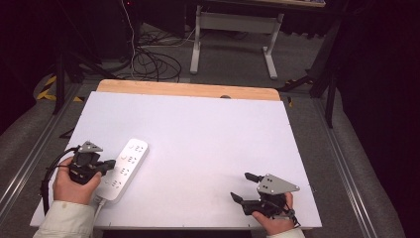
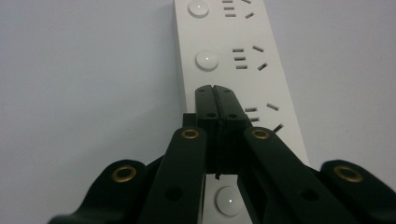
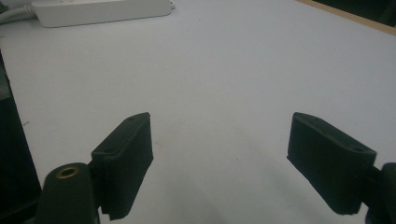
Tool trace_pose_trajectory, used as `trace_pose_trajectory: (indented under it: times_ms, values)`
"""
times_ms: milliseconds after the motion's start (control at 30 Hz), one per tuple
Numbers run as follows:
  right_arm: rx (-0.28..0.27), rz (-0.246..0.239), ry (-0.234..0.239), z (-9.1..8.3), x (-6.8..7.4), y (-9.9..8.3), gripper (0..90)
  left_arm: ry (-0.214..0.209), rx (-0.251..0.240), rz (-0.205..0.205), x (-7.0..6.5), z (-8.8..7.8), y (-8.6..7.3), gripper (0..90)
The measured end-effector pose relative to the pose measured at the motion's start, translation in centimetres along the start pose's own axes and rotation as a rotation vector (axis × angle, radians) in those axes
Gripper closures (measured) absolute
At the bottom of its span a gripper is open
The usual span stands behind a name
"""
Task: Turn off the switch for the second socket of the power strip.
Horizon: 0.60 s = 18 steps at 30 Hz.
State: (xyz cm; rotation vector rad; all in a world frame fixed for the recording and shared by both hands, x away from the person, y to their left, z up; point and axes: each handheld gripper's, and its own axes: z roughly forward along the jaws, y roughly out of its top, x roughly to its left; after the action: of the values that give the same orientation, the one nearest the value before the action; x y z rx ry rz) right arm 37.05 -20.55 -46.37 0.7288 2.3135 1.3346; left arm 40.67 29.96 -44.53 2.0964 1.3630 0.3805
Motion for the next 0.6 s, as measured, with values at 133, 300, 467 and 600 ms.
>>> trace_pose_trajectory:
  times_ms: [133, 300, 467, 600]
  values:
    - [0.000, 0.000, -0.001, -0.01, 0.00, -0.01, 22.7, -0.003, 0.001, 0.010, -0.13, 0.28, -0.03, 89.6]
    - [0.004, 0.000, 0.006, 0.03, 0.02, -0.01, 22.7, -0.003, 0.005, 0.017, -0.22, 0.41, -0.08, 89.6]
    - [0.006, -0.003, 0.004, 0.02, 0.00, -0.02, 22.7, -0.003, 0.000, 0.020, -0.30, 0.49, -0.09, 89.6]
    - [0.006, -0.003, 0.004, 0.01, 0.01, -0.01, 22.7, 0.002, -0.003, 0.023, -0.30, 0.51, -0.12, 89.6]
